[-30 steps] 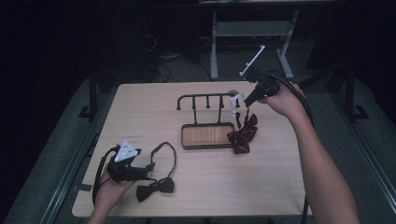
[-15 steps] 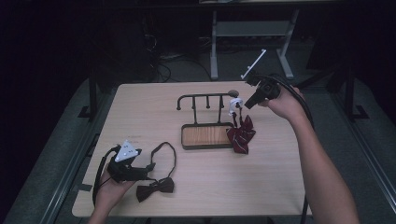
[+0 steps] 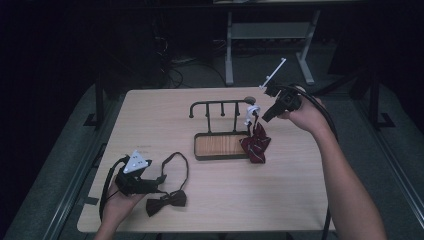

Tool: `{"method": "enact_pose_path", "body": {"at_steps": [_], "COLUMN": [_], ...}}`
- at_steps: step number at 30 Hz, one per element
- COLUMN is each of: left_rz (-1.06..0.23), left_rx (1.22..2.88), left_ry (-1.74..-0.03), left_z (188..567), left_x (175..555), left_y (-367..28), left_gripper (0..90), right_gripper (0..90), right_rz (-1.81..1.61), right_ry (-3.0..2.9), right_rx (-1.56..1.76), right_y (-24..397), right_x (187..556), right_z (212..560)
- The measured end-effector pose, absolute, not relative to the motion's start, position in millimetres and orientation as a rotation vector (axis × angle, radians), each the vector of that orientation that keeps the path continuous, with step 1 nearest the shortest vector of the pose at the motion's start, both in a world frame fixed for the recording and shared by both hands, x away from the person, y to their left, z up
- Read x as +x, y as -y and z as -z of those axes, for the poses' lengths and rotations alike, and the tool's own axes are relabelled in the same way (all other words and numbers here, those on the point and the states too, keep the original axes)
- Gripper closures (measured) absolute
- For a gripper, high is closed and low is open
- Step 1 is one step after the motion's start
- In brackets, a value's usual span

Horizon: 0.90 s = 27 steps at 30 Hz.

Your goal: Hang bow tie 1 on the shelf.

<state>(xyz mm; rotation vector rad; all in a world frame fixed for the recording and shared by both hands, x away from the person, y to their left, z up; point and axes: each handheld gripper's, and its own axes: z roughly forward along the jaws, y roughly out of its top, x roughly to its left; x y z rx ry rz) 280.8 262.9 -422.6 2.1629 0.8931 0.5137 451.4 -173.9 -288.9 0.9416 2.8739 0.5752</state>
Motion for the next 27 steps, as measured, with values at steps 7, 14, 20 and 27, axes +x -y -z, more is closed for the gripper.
{"method": "enact_pose_path", "body": {"at_steps": [7,14,20,27], "left_rz": [-0.515,-0.511,-0.508,-0.51], "left_rx": [2.165,2.166,2.167,2.165], "left_ry": [-0.889,-0.893,-0.894,-0.892], "left_z": [423.0,423.2,423.6,424.2], "left_x": [280.9,280.9,280.9,281.0], "left_y": [-262.5,-262.3,-262.1,-261.6], "left_gripper": [24.9,24.8,24.8,24.8], "right_gripper": [74.3,72.3,70.8,68.6], "right_rz": [-0.608,-0.623,-0.643,-0.662], "right_ry": [-2.894,-2.909,-2.92,-2.935], "right_rx": [0.948,0.933,0.934,0.953], "right_y": [176.5,177.1,179.1,184.3], "right_x": [446.5,441.8,437.0,434.6], "right_z": [298.0,306.0,315.4,327.4]}}
